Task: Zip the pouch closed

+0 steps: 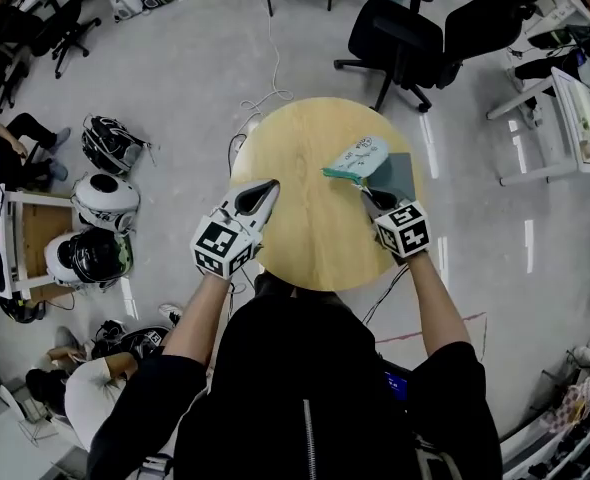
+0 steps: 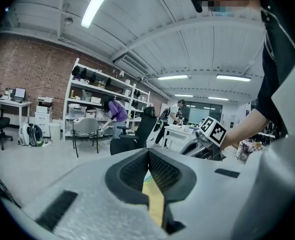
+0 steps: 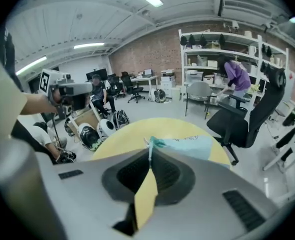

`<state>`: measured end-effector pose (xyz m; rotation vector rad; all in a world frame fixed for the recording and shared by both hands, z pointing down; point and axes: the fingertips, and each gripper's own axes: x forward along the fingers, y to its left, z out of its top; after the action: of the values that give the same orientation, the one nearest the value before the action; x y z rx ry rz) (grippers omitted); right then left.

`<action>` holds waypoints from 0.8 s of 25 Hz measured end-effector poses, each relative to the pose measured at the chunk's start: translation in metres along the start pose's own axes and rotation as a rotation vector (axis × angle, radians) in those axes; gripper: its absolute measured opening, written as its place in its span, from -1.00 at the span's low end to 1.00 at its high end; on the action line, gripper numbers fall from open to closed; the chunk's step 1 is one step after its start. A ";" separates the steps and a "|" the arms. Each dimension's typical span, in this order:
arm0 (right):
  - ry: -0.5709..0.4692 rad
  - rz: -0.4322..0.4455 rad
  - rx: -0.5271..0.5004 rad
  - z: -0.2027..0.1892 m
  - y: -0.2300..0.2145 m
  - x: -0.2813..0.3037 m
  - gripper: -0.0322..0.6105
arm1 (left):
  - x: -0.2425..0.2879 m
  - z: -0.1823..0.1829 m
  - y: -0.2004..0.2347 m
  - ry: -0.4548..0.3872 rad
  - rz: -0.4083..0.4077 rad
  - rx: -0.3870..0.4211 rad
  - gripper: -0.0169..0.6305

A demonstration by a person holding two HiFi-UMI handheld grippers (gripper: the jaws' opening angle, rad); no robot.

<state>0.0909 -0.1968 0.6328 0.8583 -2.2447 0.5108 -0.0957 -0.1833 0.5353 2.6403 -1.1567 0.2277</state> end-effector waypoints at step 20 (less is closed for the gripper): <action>-0.295 0.183 0.051 0.105 0.070 -0.086 -0.85 | 0.018 0.050 -0.052 -0.064 -0.150 0.101 -0.93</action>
<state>0.0430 -0.1680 0.4903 0.8005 -2.6075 0.5567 -0.0429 -0.1760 0.4832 2.8270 -0.9840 0.1789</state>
